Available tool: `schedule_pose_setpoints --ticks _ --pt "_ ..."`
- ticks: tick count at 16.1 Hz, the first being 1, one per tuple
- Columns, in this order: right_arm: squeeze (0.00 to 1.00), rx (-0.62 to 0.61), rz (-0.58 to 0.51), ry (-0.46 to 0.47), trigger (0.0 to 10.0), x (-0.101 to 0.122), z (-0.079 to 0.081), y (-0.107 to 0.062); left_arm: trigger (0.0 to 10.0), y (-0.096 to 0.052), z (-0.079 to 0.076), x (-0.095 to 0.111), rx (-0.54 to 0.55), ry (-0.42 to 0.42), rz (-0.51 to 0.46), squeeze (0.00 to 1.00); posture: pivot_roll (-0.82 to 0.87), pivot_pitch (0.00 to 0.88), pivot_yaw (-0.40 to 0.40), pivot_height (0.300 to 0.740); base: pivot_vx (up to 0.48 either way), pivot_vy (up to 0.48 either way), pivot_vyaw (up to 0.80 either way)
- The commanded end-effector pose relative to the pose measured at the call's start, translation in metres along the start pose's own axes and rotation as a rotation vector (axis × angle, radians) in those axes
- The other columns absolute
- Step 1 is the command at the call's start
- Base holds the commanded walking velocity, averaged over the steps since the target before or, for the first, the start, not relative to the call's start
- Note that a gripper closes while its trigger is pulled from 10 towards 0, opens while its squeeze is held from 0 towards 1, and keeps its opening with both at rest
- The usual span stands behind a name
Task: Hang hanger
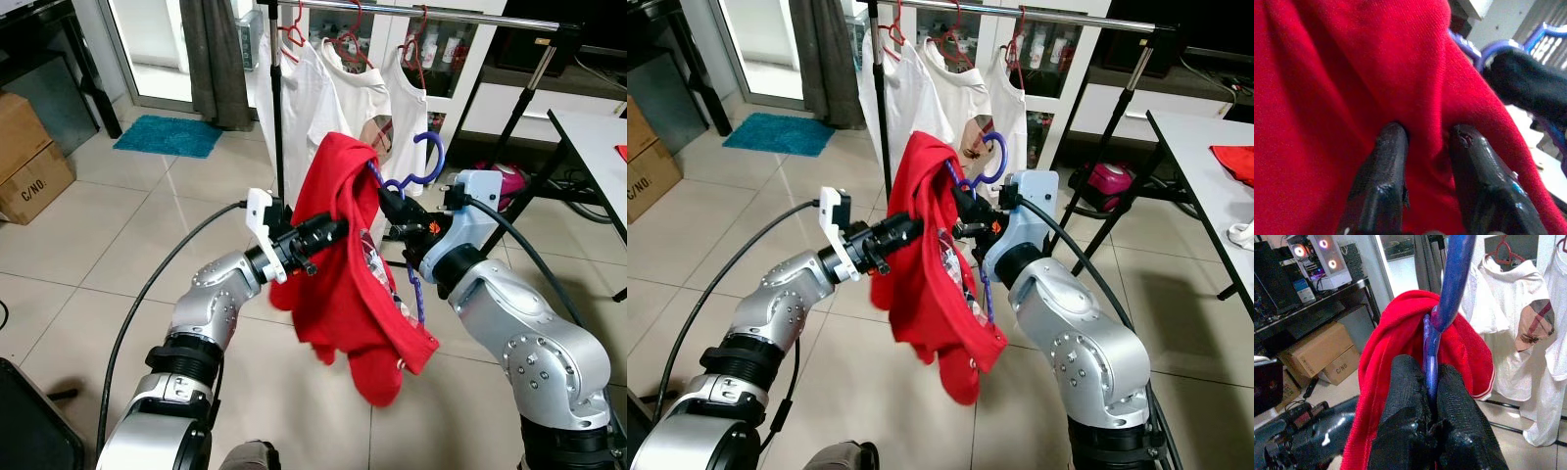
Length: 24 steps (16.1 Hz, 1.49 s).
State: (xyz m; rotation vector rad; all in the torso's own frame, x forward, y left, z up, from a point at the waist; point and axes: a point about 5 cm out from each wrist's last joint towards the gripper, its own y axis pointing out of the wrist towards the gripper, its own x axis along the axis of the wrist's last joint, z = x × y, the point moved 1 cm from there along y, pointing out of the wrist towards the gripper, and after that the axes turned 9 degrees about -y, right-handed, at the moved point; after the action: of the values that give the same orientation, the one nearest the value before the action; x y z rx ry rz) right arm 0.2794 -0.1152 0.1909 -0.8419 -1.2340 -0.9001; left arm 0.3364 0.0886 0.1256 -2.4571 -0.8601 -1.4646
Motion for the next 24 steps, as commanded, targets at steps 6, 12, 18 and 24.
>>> schedule_pose_setpoints --ticks 6,12,18,24 --pt "0.00 0.007 -0.017 -0.010 10.0 0.005 0.001 -0.003 0.0 0.001 0.000 0.003 0.005 0.011 -0.018 0.00 -0.06 0.002 -0.014 0.740 0.000 0.000 0.00" --pt "0.00 0.003 -0.003 -0.019 10.0 0.002 0.000 -0.002 0.0 0.002 0.001 0.006 0.016 0.015 -0.040 0.00 -0.06 0.000 -0.017 0.740 0.000 0.000 0.00" --pt "0.00 -0.092 0.171 -0.164 10.0 -0.024 -0.018 -0.010 0.0 -0.008 -0.019 0.025 0.023 0.028 -0.052 0.00 -0.06 0.001 -0.012 0.740 0.000 0.000 0.00" --pt "0.00 -0.006 0.234 -0.192 10.0 -0.036 -0.010 -0.013 0.0 -0.008 -0.031 0.060 0.108 0.042 -0.144 0.00 -0.04 0.003 -0.027 0.740 0.000 0.000 0.00"
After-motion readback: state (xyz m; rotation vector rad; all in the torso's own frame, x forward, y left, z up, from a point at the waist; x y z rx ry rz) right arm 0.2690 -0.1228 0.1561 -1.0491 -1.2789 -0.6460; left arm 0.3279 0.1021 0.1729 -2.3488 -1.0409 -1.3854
